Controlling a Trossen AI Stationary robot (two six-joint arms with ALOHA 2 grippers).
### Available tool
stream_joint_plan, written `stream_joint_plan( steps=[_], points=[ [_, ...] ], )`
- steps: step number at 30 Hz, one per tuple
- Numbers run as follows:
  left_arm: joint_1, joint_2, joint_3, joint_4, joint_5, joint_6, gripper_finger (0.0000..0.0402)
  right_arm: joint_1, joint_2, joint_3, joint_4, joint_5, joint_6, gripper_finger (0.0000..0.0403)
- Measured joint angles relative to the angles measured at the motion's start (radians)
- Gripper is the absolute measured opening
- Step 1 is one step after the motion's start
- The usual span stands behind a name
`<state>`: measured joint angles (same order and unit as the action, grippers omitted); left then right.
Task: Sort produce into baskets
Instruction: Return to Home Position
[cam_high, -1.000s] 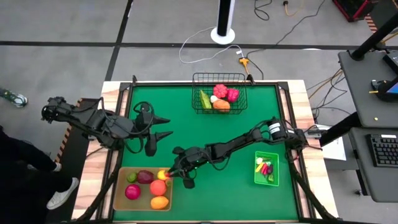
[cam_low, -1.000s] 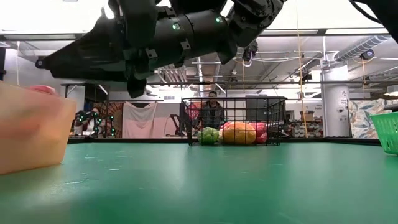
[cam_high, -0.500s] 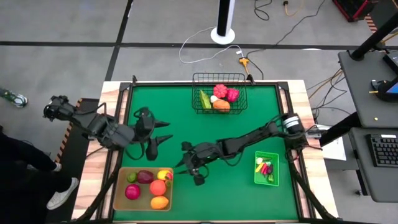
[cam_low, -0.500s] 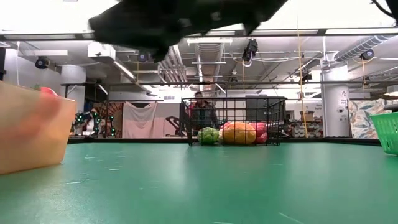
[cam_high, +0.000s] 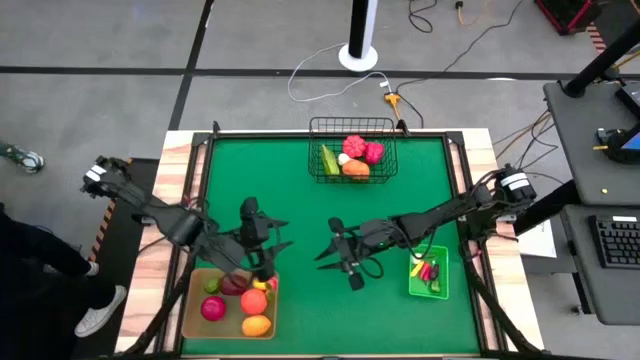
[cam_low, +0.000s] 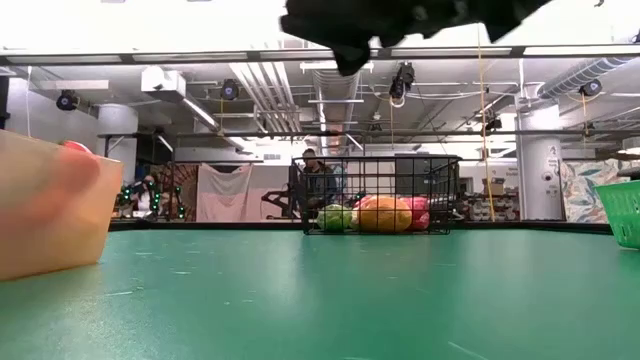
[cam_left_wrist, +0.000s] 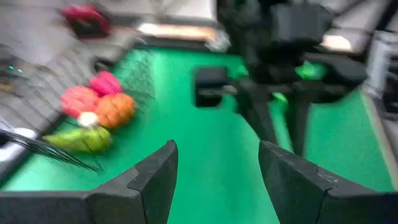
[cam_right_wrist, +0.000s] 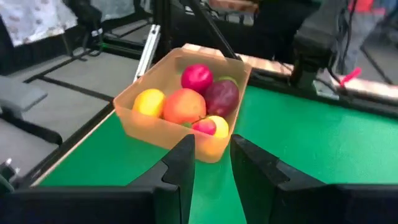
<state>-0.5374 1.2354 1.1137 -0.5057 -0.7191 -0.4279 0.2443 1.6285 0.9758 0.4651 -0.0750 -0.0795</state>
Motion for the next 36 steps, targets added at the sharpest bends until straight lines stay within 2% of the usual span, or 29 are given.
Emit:
stream_joint_plan(
  steps=[2,4,8,12,15,20,26,30,36],
  points=[
    [0.012,0.042,0.000,0.075,-0.091,0.034,0.0206,0.002,-0.023,-0.041,0.039,0.000,-0.051,0.0092],
    [0.020,0.074,0.000,0.130,-0.135,0.128,0.0206,0.003,-0.048,-0.080,0.075,-0.003,-0.088,0.0089],
    [0.031,0.092,-0.002,0.273,-0.113,0.300,0.0206,-0.004,-0.122,-0.171,0.110,0.000,-0.123,0.0083],
    [0.041,0.034,-0.023,0.377,-0.042,0.410,0.0206,-0.018,-0.212,-0.268,0.112,0.008,-0.123,0.0076],
    [0.052,-0.025,-0.057,0.401,0.002,0.469,0.0206,-0.044,-0.301,-0.336,0.124,0.024,-0.122,0.0072],
    [0.076,-0.136,-0.148,0.437,0.012,0.493,0.0206,-0.088,-0.473,-0.443,0.114,0.026,-0.115,0.0068],
    [0.109,-0.308,-0.374,0.643,0.056,0.521,0.0206,-0.117,-0.688,-0.552,0.116,0.026,-0.101,0.0068],
    [0.170,-0.448,-0.513,0.750,0.110,0.551,0.0206,-0.140,-0.794,-0.592,0.105,0.022,-0.077,0.0067],
    [0.285,-0.667,-0.643,0.750,0.206,0.551,0.0206,-0.176,-0.948,-0.638,0.006,0.019,-0.071,0.0068]
  ],
)
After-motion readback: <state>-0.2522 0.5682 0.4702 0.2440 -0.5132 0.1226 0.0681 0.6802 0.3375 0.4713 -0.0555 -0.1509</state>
